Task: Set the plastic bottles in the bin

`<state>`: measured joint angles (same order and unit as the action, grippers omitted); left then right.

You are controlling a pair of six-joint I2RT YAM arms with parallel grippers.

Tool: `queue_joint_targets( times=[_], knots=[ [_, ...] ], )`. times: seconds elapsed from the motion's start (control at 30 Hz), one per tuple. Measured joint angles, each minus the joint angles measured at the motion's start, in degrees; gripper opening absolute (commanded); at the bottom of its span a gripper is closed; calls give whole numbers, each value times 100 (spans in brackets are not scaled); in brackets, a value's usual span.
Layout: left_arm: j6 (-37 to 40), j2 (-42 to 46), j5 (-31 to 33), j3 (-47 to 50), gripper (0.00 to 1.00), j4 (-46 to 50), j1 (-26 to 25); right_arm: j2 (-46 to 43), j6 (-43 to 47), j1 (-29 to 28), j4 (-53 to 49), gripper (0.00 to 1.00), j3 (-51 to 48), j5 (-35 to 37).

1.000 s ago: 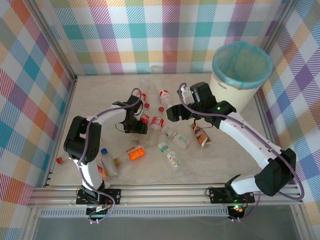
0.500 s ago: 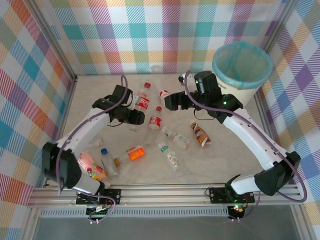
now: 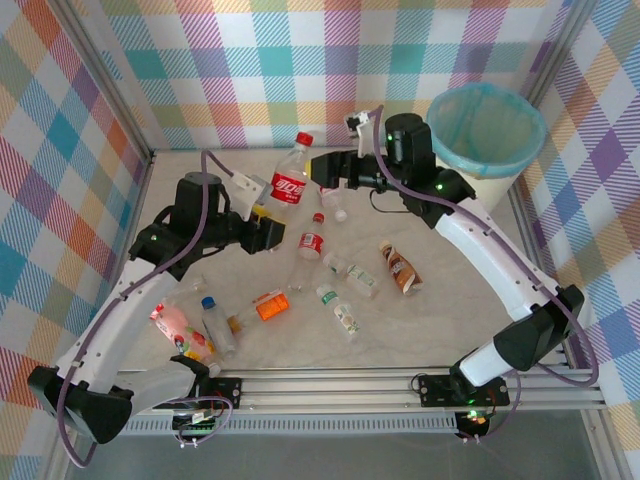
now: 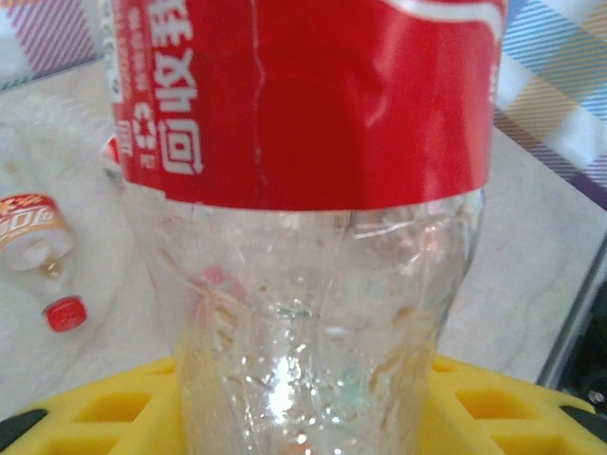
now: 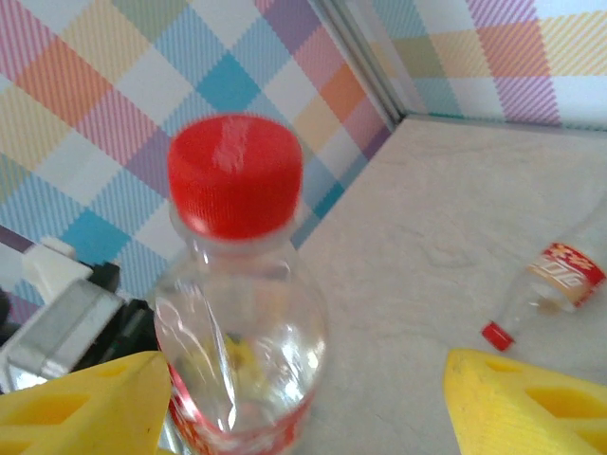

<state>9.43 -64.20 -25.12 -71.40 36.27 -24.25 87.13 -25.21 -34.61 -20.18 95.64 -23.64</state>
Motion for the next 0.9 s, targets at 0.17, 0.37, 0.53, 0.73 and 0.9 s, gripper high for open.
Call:
queue_joint_targets(
  times=[0.17,0.37,0.53,0.73,0.9],
  knots=[
    [72,-4,-280,61,50,-66,-11,33,-142,0,151,75,55,-275],
    [199,-7,-678,341,53,-90,-87,120,-249,0,221,63,59,-372],
    [313,-13,-1001,378,53,-42,-103,328,-256,0,212,45,151,-437],
    [361,-24,-999,387,59,-52,-114,367,-247,-4,173,22,264,-560],
    [343,-31,-953,378,78,-79,-114,367,166,-4,-271,16,507,-299]
  ],
)
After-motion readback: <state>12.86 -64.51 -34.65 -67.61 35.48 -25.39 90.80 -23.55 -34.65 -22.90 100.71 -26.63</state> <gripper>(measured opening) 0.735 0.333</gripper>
